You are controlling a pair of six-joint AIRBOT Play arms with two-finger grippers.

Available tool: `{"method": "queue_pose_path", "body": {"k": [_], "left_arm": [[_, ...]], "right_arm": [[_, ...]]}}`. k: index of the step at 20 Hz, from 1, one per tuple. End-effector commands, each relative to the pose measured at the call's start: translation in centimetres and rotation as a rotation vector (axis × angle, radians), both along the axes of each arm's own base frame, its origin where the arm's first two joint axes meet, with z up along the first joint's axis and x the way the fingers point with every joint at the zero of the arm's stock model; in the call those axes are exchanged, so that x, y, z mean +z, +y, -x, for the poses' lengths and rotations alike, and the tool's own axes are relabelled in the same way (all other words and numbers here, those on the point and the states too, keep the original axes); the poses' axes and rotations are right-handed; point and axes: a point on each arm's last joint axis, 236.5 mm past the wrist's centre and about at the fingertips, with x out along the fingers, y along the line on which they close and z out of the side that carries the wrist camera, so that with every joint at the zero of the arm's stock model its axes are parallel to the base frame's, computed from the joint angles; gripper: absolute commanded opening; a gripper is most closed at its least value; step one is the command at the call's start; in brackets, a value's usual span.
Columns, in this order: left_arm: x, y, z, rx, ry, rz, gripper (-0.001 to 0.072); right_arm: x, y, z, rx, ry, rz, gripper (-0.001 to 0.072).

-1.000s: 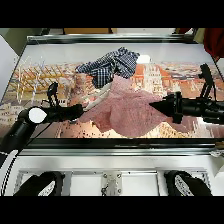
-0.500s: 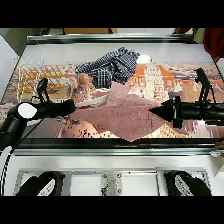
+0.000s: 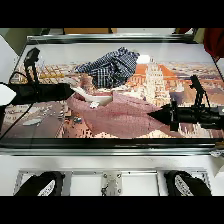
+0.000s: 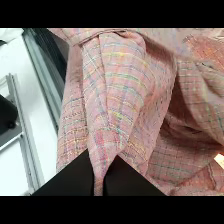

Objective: Fold the clothes and pants, and hang the long-sleeved shirts on hangers.

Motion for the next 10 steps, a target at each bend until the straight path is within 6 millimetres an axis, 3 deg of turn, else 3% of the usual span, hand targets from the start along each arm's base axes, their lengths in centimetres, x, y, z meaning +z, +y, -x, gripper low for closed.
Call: {"method": "queue_pose_path", "body": {"k": [1,5,10], "left_arm": [[3.9,-0.8,1.9,-0.096,-0.055,-0.115,0.0010],[6.3,-2.4,2.2,-0.167,-0.060,-0.147,0.0010],[5.3,1.5,-1.5,-0.091,0.018,-0.306,0.0011]], "right_arm": [[0.3,0.9,-0.5,-0.023,-0.019,-0.081,0.0003],[1.9,3.7,0.9,0.058,-0.039,-0.147,0.0003],[2.7,5.5,3.5,0.158,-0.051,-0.156,0.0003]]}}
